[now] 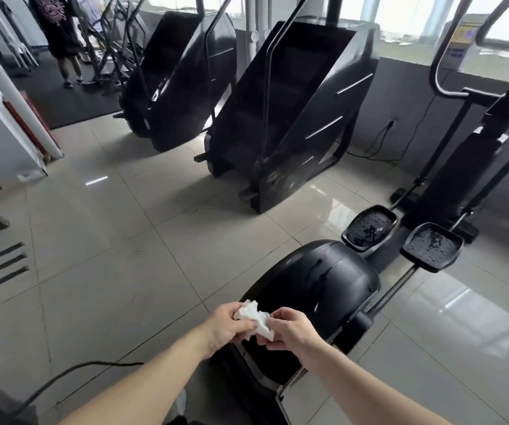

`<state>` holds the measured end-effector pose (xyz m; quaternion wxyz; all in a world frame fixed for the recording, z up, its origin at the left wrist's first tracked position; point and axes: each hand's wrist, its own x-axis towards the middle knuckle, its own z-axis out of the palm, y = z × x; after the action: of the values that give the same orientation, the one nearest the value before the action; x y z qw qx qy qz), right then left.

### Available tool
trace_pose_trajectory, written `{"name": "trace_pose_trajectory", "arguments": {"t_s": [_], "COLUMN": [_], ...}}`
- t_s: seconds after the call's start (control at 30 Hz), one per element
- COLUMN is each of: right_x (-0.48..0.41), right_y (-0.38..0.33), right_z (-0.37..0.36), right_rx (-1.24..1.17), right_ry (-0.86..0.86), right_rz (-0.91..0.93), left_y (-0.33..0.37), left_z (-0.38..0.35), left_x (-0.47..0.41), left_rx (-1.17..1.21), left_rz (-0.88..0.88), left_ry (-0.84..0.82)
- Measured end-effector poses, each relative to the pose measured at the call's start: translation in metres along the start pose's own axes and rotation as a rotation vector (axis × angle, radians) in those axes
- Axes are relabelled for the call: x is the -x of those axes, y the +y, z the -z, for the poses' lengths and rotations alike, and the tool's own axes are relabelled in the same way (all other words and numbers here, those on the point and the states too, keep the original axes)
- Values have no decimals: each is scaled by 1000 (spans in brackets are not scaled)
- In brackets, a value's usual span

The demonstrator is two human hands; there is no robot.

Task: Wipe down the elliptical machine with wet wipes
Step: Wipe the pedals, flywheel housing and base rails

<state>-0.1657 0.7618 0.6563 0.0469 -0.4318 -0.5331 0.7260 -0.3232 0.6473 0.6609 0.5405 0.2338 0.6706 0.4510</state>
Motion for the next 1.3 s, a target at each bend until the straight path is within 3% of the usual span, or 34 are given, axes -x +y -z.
{"name": "trace_pose_trajectory", "arguments": {"t_s": [0.2,0.43,0.67,0.8,0.93,1.07,1.3], "right_x": [-55,-85,-90,-69,-47,-33,-35], "right_y": [-5,-29,-17,-13,2,18,60], "right_z": [-24,-88,-138,-159,-186,-216,-283], "right_rx": [-194,-651,-780,-868,-815,-909,-814], "right_ry": [345,665,981,1023,1078,1203,1283], "right_rz": [3,-72,-120,-59,-1,44,68], "left_y": [-1,16,30,33,33,28,9], "left_z": [54,113,131,130,128,137,183], "left_x": [-67,-136,-160,-156,-145,-131,-102], "left_rx": [-6,2,-129,-186,-238,-315,-619], "left_rz": [73,115,177,202,208,225,-25], "left_ry": [-29,-365,-620,-779,-819,-931,-1054]}}
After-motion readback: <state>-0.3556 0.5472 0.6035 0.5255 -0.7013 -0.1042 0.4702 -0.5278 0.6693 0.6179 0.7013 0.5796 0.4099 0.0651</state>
